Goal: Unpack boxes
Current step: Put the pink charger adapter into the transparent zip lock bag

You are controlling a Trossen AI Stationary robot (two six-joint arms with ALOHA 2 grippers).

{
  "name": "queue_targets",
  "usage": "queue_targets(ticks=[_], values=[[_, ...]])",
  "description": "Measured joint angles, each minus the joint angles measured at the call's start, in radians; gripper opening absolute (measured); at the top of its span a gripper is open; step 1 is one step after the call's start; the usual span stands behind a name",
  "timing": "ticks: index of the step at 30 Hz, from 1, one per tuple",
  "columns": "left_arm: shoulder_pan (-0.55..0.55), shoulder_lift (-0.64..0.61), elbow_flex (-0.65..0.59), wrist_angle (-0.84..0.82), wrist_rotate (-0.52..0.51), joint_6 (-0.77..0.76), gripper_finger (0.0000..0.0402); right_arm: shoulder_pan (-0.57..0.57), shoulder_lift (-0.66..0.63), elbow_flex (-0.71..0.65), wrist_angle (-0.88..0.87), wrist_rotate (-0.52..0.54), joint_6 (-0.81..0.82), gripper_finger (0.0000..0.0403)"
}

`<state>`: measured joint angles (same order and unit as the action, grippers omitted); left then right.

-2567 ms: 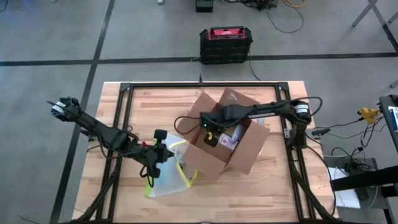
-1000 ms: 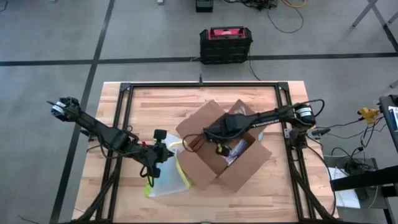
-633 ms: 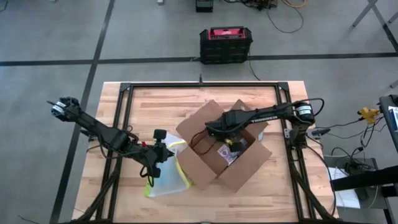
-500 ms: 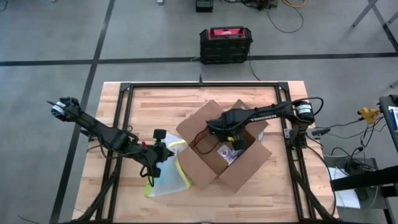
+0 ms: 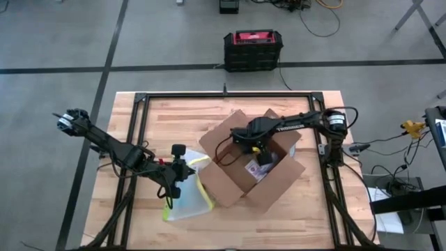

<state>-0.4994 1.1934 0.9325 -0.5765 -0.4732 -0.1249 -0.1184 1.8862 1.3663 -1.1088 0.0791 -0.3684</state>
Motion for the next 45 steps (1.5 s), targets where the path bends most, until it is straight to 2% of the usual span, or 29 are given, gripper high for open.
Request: queue_targets(ticks=[4, 10, 12, 15, 19, 22, 34, 45], values=[[0.000, 0.000, 0.000, 0.001, 0.000, -0.002, 0.0000, 0.003, 0.019, -0.001, 0.000, 0.067, -0.002, 0.0312], [0.000, 0.000, 0.000, 0.000, 0.000, -0.008, 0.0000, 0.002, 0.021, -0.001, -0.011, 0.095, -0.009, 0.0289], [0.000, 0.000, 0.000, 0.000, 0.000, -0.008, 0.0000, 0.001, 0.025, 0.000, -0.016, 0.069, 0.012, 0.0281], [0.000, 0.000, 0.000, 0.000, 0.000, -0.016, 0.0000, 0.007, 0.020, 0.002, -0.027, -0.024, 0.056, 0.0271], [0.000, 0.000, 0.000, -0.001, 0.000, -0.016, 0.0000, 0.050, 0.006, 0.007, -0.042, -0.054, 0.083, 0.0261], [0.000, 0.000, 0.000, -0.004, -0.004, 0.000, 0.0000, 0.077, 0.000, 0.016, -0.072, -0.073, 0.046, 0.0257], [0.000, 0.000, -0.002, -0.011, -0.008, -0.006, 0.0000, 0.116, 0.000, 0.008, -0.086, -0.007, -0.157, 0.0278], [0.000, 0.000, -0.006, -0.023, -0.013, -0.008, 0.0000, 0.159, -0.006, 0.009, -0.092, 0.005, -0.163, 0.0289]])
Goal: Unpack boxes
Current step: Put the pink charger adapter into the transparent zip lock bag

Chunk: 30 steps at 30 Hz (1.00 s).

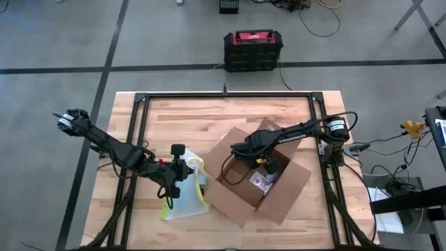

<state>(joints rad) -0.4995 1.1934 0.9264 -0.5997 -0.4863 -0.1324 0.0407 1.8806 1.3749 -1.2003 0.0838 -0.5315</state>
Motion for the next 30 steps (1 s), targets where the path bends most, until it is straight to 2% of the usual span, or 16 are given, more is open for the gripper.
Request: queue_targets(ticks=[9, 20, 25, 30], values=[[0.000, 0.000, 0.000, 0.000, -0.005, -0.008, 0.0000, 0.096, -0.060, 0.020, -0.004, 0.072, -0.091, 0.0273], [0.000, 0.000, 0.000, 0.001, -0.006, -0.034, 0.0000, 0.097, -0.060, -0.103, 0.069, 0.101, -0.159, 0.0248], [0.000, 0.000, 0.000, 0.001, -0.029, -0.034, 0.0000, 0.091, -0.063, -0.138, 0.142, 0.115, -0.174, 0.0235], [0.001, 0.000, 0.000, 0.002, -0.030, -0.034, 0.0000, 0.092, -0.066, -0.142, 0.135, 0.142, -0.161, 0.0233]])
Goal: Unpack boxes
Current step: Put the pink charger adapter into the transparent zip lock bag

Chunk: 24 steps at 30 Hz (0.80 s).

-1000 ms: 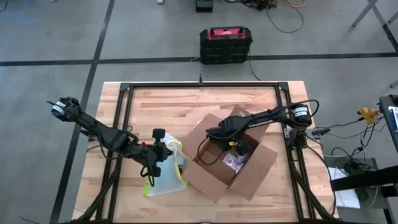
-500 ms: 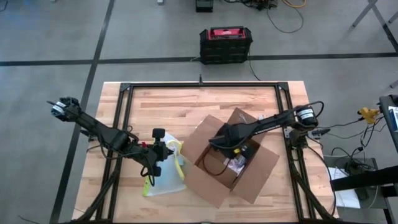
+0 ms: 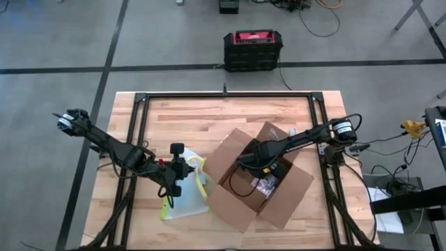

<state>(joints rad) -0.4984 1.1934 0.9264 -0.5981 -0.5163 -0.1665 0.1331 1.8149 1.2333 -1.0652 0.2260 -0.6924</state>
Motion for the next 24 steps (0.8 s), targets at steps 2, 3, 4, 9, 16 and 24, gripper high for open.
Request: queue_targets(ticks=[2, 3, 4, 9, 16, 24], values=[[0.000, 0.000, 0.000, -0.001, 0.000, 0.002, 0.0000, -0.002, -0.008, 0.000, -0.003, -0.005, 0.005, 0.0238], [0.001, 0.000, 0.000, -0.001, -0.001, 0.002, 0.0000, -0.004, -0.013, 0.001, -0.002, -0.004, 0.005, 0.0241], [0.002, 0.000, 0.000, 0.000, -0.002, 0.002, 0.0000, -0.008, -0.015, 0.000, -0.002, -0.002, 0.004, 0.0245], [0.005, 0.000, 0.000, -0.001, -0.002, 0.000, 0.0000, -0.027, -0.014, -0.011, 0.003, -0.001, 0.027, 0.0259], [0.005, 0.000, 0.000, -0.001, -0.002, 0.000, 0.0000, -0.033, -0.014, -0.015, -0.005, 0.007, 0.067, 0.0240], [0.005, 0.000, 0.000, -0.001, -0.002, 0.000, 0.0000, -0.046, -0.007, -0.034, -0.005, 0.001, -0.007, 0.0219]])
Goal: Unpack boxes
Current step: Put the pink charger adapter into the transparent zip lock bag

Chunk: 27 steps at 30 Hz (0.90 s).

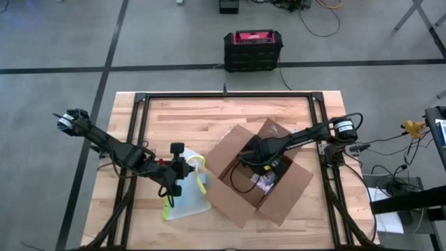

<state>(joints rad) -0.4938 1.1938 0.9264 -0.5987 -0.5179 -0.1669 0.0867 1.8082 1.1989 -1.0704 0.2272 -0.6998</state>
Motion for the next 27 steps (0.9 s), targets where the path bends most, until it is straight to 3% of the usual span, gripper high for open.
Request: queue_targets(ticks=[11, 21, 27], values=[[0.000, 0.000, 0.000, 0.000, 0.000, -0.014, 0.0000, -0.006, 0.004, -0.012, 0.006, -0.007, -0.008, 0.0267], [0.000, 0.000, 0.000, 0.000, 0.000, -0.026, 0.0000, -0.007, 0.005, -0.034, -0.002, -0.022, 0.062, 0.0208], [0.000, 0.000, 0.000, 0.000, 0.000, -0.026, 0.0000, -0.006, 0.006, -0.010, -0.005, -0.032, 0.104, 0.0206]])
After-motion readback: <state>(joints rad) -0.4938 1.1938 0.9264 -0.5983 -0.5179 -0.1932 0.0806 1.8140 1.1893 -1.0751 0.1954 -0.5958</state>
